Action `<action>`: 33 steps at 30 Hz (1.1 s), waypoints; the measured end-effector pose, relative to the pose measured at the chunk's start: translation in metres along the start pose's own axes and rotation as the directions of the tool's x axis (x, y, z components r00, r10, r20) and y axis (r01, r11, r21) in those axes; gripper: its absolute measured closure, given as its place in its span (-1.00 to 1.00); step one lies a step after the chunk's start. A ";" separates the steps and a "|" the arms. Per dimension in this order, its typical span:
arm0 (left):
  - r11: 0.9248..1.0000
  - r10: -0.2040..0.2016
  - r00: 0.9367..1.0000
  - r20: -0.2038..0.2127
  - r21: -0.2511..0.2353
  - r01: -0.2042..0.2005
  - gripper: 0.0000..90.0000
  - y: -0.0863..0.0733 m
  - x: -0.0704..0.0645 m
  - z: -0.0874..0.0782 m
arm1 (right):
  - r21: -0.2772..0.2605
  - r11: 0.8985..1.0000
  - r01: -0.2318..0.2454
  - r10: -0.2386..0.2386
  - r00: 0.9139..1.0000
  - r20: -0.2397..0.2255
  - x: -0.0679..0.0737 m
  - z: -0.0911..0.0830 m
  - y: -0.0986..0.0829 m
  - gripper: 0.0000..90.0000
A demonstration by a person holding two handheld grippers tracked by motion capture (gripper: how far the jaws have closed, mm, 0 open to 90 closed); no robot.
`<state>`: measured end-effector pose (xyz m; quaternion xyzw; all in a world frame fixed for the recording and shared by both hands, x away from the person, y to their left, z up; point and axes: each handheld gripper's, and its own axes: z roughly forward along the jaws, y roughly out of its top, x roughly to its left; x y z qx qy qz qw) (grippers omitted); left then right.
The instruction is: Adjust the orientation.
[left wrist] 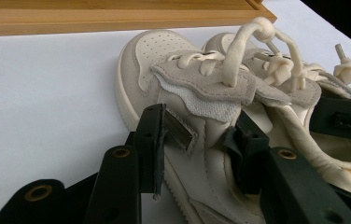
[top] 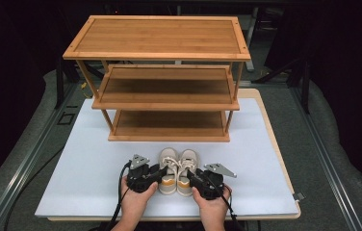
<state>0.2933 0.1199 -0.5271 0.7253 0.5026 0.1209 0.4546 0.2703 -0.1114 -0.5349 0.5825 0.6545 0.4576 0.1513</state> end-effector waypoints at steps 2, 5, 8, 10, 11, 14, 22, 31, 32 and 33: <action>1.000 -0.003 1.000 0.001 0.003 0.003 0.36 0.001 0.000 0.000 | -0.002 1.000 -0.006 0.006 1.000 0.000 0.000 0.000 0.000 0.34; 1.000 -0.005 1.000 0.005 0.004 0.005 0.36 0.001 0.001 -0.001 | -0.007 1.000 -0.023 0.022 1.000 -0.017 -0.001 0.000 0.000 0.34; 1.000 -0.006 1.000 0.009 0.007 0.006 0.36 0.001 0.003 -0.003 | -0.007 1.000 -0.027 0.027 0.999 -0.025 -0.001 0.001 0.000 0.34; 1.000 -0.008 1.000 0.012 0.007 0.008 0.36 0.002 0.003 -0.004 | -0.010 0.999 -0.031 0.031 0.999 -0.028 -0.001 0.000 0.001 0.34; 1.000 -0.008 1.000 0.012 0.007 0.008 0.36 0.002 0.003 -0.004 | -0.011 0.999 -0.032 0.032 0.999 -0.029 -0.001 0.000 0.001 0.34; 1.000 -0.006 1.000 0.015 -0.001 0.006 0.36 0.006 0.003 -0.006 | -0.018 0.999 -0.032 0.032 0.999 -0.031 0.000 -0.001 0.004 0.34; 1.000 0.007 1.000 0.012 -0.018 -0.007 0.35 0.016 0.001 -0.013 | -0.029 1.000 -0.010 0.009 1.000 -0.026 0.007 -0.007 0.014 0.34; 0.999 0.015 1.000 0.012 -0.045 -0.014 0.35 0.031 -0.001 -0.022 | -0.056 0.998 0.007 -0.008 1.000 -0.019 0.013 -0.014 0.029 0.34; 0.999 0.018 1.000 0.011 -0.046 -0.018 0.36 0.033 -0.001 -0.024 | -0.068 0.998 0.008 -0.010 1.000 -0.028 0.014 -0.014 0.032 0.34; 0.999 0.017 1.000 0.012 -0.047 -0.017 0.36 0.035 -0.001 -0.024 | -0.070 0.997 0.009 -0.011 1.000 -0.028 0.015 -0.015 0.034 0.34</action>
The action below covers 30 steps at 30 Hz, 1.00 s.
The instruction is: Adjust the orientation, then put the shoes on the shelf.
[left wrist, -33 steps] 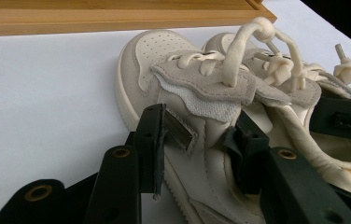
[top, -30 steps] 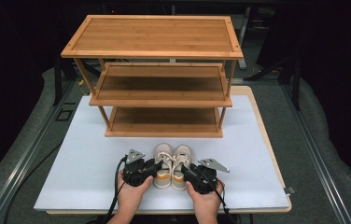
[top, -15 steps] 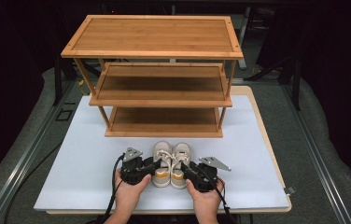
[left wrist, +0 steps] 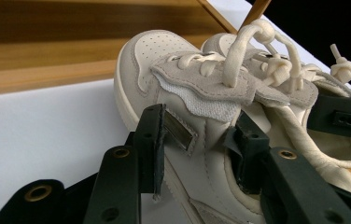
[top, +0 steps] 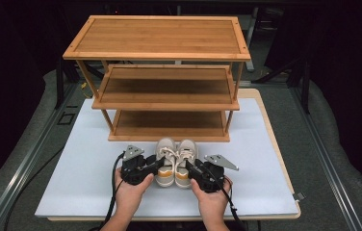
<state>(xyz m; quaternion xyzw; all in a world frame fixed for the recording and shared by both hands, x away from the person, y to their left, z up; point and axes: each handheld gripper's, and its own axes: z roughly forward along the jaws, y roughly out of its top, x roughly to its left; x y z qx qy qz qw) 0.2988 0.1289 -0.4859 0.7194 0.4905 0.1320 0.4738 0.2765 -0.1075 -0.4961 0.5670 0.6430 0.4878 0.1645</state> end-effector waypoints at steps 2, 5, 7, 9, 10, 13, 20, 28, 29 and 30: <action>1.000 0.007 1.000 0.000 0.002 -0.007 0.35 0.003 0.000 -0.001 | 0.001 1.000 0.001 -0.001 1.000 0.006 0.001 -0.001 0.003 0.34; 1.000 0.006 1.000 0.004 -0.005 -0.006 0.36 0.009 -0.001 -0.001 | -0.006 1.000 -0.006 0.006 1.000 -0.004 0.001 -0.001 0.006 0.34; 1.000 0.011 1.000 0.002 -0.009 -0.011 0.36 0.013 -0.001 -0.002 | -0.008 1.000 -0.002 0.002 1.000 -0.005 0.001 -0.002 0.010 0.34; 1.000 0.013 1.000 -0.001 -0.008 -0.013 0.35 0.016 -0.002 -0.003 | -0.014 1.000 0.001 -0.001 1.000 0.000 0.002 -0.002 0.014 0.34; 1.000 0.016 1.000 0.002 -0.009 -0.016 0.35 0.018 -0.003 -0.004 | -0.010 1.000 0.002 -0.002 1.000 0.005 0.002 -0.003 0.015 0.34; 1.000 0.019 1.000 0.003 -0.007 -0.019 0.35 0.022 -0.004 -0.006 | -0.015 1.000 -0.004 0.004 1.000 -0.007 0.003 -0.006 0.020 0.34; 0.999 0.029 1.000 0.001 -0.032 -0.029 0.35 0.034 -0.009 -0.018 | -0.033 0.999 0.010 -0.010 1.000 0.002 0.011 -0.014 0.032 0.34; 0.998 0.041 0.999 -0.016 -0.054 -0.042 0.35 0.049 -0.013 -0.034 | -0.050 0.998 0.035 -0.035 0.999 -0.001 0.023 -0.022 0.047 0.34; 0.998 0.041 0.999 -0.018 -0.056 -0.042 0.35 0.051 -0.013 -0.035 | -0.048 0.998 0.040 -0.040 0.999 -0.001 0.025 -0.023 0.049 0.34; 0.998 0.041 0.999 -0.018 -0.056 -0.042 0.35 0.051 -0.013 -0.035 | -0.050 0.998 0.041 -0.041 0.999 -0.003 0.026 -0.024 0.052 0.34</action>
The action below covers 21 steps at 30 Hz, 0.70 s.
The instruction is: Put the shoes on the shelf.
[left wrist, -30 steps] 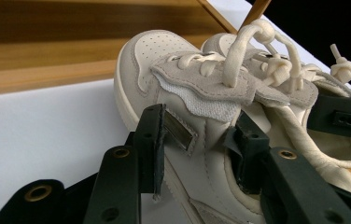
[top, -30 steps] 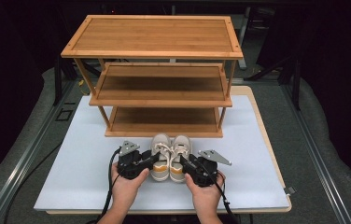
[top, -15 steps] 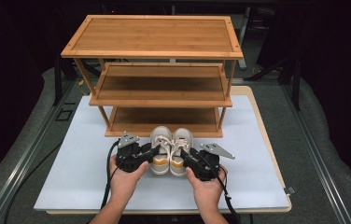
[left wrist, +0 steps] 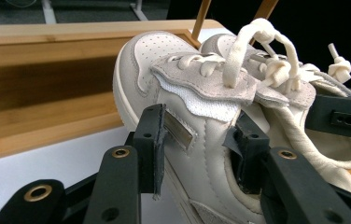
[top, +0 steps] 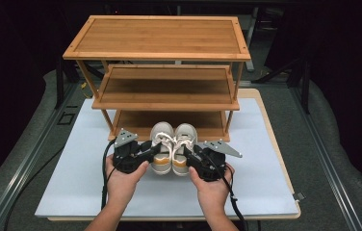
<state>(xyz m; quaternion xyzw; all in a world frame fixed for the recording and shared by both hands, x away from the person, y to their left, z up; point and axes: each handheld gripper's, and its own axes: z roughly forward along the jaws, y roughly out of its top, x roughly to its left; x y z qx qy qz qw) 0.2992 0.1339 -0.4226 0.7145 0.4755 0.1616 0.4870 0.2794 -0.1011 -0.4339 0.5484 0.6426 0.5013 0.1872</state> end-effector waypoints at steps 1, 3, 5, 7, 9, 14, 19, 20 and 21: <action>1.000 0.005 1.000 -0.001 -0.005 -0.005 0.35 0.004 -0.001 -0.003 | 0.001 1.000 0.002 -0.002 1.000 0.001 0.001 -0.001 0.002 0.34; 1.000 0.010 1.000 -0.003 -0.007 -0.010 0.35 0.009 -0.001 -0.006 | 0.001 1.000 0.010 -0.010 1.000 -0.002 0.004 -0.003 0.006 0.34; 1.000 0.007 1.000 -0.010 -0.013 -0.007 0.35 0.014 -0.003 -0.009 | -0.002 1.000 0.018 -0.018 1.000 -0.006 0.006 -0.004 0.011 0.34; 1.000 0.014 1.000 -0.014 -0.021 -0.014 0.35 0.019 -0.003 -0.012 | -0.015 1.000 0.022 -0.022 1.000 -0.006 0.008 -0.005 0.016 0.34; 0.999 0.016 1.000 -0.017 -0.033 -0.017 0.35 0.023 -0.003 -0.015 | -0.025 0.999 0.033 -0.033 0.999 -0.005 0.010 -0.006 0.020 0.34; 0.999 0.025 0.999 -0.026 -0.045 -0.026 0.35 0.033 -0.002 -0.019 | -0.037 0.998 0.045 -0.046 0.999 -0.011 0.015 -0.006 0.030 0.34; 0.998 0.021 0.999 -0.024 -0.051 -0.022 0.35 0.040 0.002 -0.018 | -0.037 0.998 0.055 -0.055 0.998 -0.013 0.017 -0.002 0.041 0.34; 0.998 0.018 1.000 -0.023 -0.054 -0.020 0.35 0.044 0.005 -0.017 | -0.048 0.998 0.049 -0.050 0.999 -0.012 0.017 0.000 0.043 0.34; 0.998 0.016 1.000 -0.020 -0.061 -0.018 0.35 0.047 0.006 -0.016 | -0.045 0.998 0.051 -0.052 0.999 -0.012 0.017 0.001 0.046 0.34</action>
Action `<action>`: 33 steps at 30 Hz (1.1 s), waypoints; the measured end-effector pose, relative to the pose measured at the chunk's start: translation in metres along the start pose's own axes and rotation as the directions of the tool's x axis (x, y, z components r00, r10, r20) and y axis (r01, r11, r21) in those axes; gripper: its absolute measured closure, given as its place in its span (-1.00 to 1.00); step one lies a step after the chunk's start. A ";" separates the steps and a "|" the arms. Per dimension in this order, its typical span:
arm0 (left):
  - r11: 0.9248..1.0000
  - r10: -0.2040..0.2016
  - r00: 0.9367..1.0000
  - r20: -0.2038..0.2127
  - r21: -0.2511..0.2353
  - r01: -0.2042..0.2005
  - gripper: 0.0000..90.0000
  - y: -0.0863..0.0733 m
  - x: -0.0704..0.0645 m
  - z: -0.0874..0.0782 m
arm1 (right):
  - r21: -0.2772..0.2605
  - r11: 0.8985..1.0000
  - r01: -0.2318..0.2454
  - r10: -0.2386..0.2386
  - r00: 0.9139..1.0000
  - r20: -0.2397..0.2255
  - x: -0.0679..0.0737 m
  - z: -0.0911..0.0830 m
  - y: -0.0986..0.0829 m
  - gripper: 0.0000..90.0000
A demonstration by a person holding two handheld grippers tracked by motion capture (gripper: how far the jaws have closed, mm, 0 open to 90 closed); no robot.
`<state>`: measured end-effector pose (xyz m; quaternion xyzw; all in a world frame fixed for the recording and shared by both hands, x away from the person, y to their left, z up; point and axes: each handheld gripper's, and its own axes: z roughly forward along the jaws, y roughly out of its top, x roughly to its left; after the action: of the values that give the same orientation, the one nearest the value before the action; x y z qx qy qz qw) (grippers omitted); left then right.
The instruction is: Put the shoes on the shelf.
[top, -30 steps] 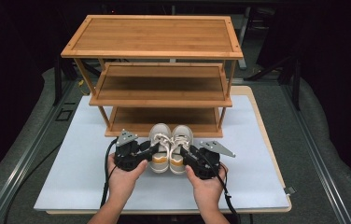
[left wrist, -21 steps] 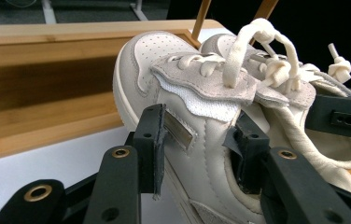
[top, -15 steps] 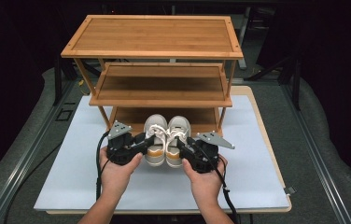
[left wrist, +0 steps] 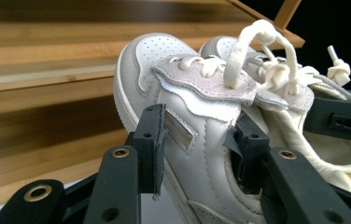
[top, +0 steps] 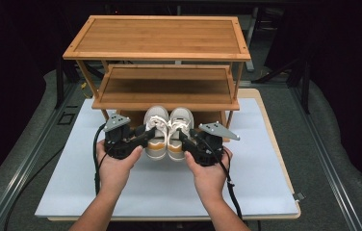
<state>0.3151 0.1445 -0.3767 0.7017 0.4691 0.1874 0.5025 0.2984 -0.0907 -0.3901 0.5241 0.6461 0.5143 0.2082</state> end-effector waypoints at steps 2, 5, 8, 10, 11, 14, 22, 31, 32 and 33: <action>1.000 -0.012 1.000 0.004 -0.006 0.012 0.35 0.005 0.003 0.002 | -0.008 1.000 -0.003 0.003 1.000 -0.003 0.000 0.003 0.006 0.34; 1.000 -0.014 1.000 0.004 -0.015 0.014 0.35 0.013 0.007 0.004 | -0.022 1.000 -0.001 0.001 1.000 -0.005 -0.001 0.008 0.014 0.34; 0.999 -0.022 1.000 0.008 -0.025 0.022 0.35 0.020 0.011 0.008 | -0.022 1.000 0.003 -0.003 1.000 -0.011 -0.002 0.012 0.022 0.34; 0.999 -0.026 1.000 0.010 -0.034 0.026 0.35 0.025 0.014 0.011 | -0.026 1.000 0.002 -0.003 1.000 -0.013 -0.003 0.016 0.027 0.34; 0.999 -0.026 1.000 0.010 -0.034 0.026 0.35 0.025 0.014 0.011 | -0.026 1.000 0.002 -0.003 1.000 -0.013 -0.003 0.016 0.027 0.34; 0.998 -0.038 0.999 0.011 -0.051 0.038 0.35 0.031 0.020 0.020 | -0.029 0.999 0.017 -0.017 1.000 0.007 -0.004 0.025 0.037 0.34; 0.998 -0.048 0.999 0.019 -0.036 0.049 0.35 0.044 0.033 0.037 | -0.020 1.000 0.010 -0.010 1.000 -0.009 -0.015 0.045 0.051 0.34; 0.996 -0.075 0.997 0.033 -0.036 0.076 0.35 0.059 0.047 0.055 | -0.011 1.000 -0.012 0.012 1.000 -0.004 -0.022 0.064 0.066 0.34; 0.997 -0.069 0.997 0.029 -0.036 0.070 0.35 0.061 0.048 0.057 | -0.016 1.000 -0.010 0.010 1.000 -0.001 -0.023 0.066 0.068 0.34; 0.997 -0.067 0.997 0.026 -0.033 0.068 0.35 0.063 0.048 0.059 | -0.020 1.000 -0.009 0.009 1.000 0.000 -0.024 0.068 0.069 0.34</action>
<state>0.4119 0.1508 -0.3561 0.6791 0.4830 0.1695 0.5262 0.3945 -0.0867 -0.3616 0.5247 0.6386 0.5216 0.2113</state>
